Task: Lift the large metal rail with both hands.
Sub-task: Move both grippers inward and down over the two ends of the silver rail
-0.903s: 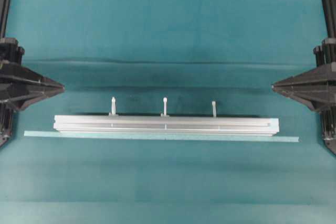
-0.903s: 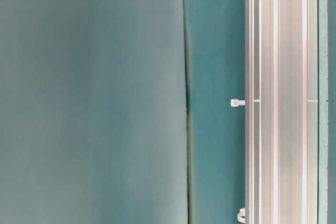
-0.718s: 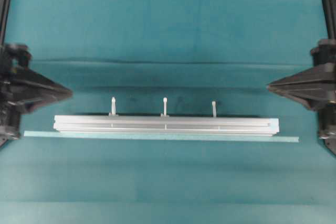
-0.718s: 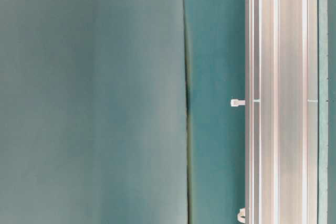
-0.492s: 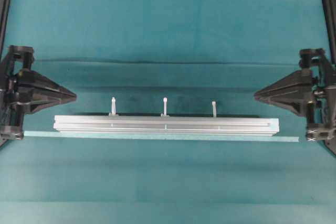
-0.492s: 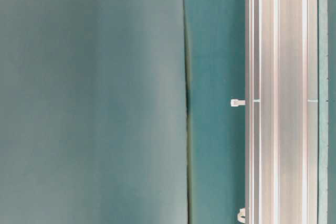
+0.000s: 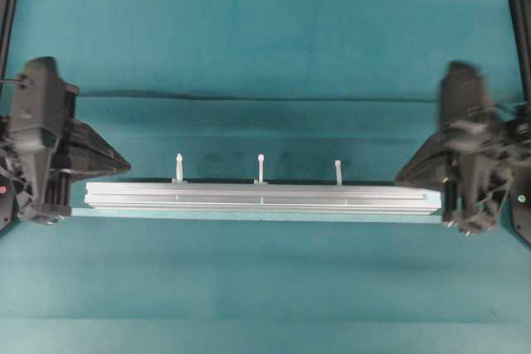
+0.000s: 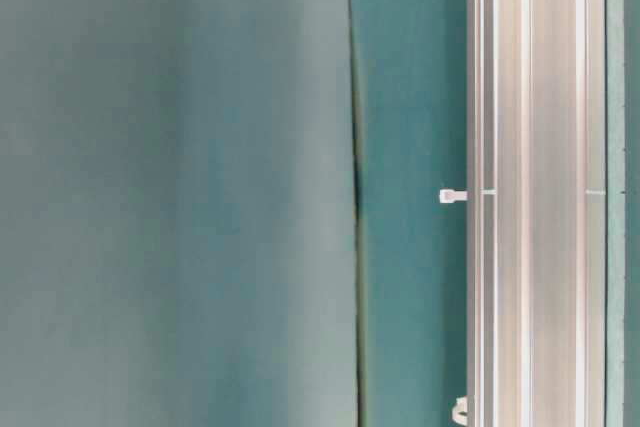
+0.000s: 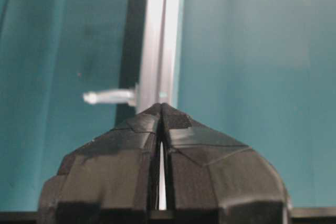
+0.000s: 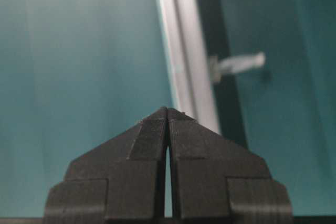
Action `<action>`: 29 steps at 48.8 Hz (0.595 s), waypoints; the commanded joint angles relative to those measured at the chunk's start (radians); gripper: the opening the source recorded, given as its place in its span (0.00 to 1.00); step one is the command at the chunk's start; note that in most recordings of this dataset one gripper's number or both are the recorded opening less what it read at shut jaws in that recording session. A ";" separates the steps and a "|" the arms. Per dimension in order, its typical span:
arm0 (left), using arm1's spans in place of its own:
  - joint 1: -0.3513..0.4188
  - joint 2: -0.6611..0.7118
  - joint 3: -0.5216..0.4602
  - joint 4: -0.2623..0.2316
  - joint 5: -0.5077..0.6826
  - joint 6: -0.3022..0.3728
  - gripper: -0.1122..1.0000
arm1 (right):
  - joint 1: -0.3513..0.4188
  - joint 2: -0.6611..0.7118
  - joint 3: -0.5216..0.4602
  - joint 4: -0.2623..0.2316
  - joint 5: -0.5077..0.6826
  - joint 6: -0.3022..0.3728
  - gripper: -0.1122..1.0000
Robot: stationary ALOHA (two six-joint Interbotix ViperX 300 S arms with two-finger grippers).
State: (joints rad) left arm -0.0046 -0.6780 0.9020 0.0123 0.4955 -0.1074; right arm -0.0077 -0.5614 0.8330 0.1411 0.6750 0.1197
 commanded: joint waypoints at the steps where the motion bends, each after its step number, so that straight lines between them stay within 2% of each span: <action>1: -0.011 0.025 -0.057 0.003 0.060 0.003 0.09 | 0.017 0.061 -0.051 0.002 0.077 0.008 0.10; 9: -0.021 0.078 -0.097 0.009 0.178 0.029 0.09 | 0.026 0.147 -0.112 0.002 0.163 0.012 0.10; 15: -0.034 0.097 -0.107 0.008 0.192 0.048 0.09 | 0.025 0.186 -0.135 0.002 0.189 0.002 0.10; 20: -0.034 0.101 -0.109 0.008 0.201 0.044 0.09 | 0.026 0.198 -0.143 -0.017 0.212 0.003 0.10; 29: -0.034 0.117 -0.118 0.008 0.268 0.048 0.11 | 0.026 0.204 -0.147 -0.028 0.236 0.003 0.12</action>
State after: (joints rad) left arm -0.0368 -0.5630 0.8115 0.0184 0.7424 -0.0629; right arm 0.0153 -0.3651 0.6980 0.1150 0.9097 0.1212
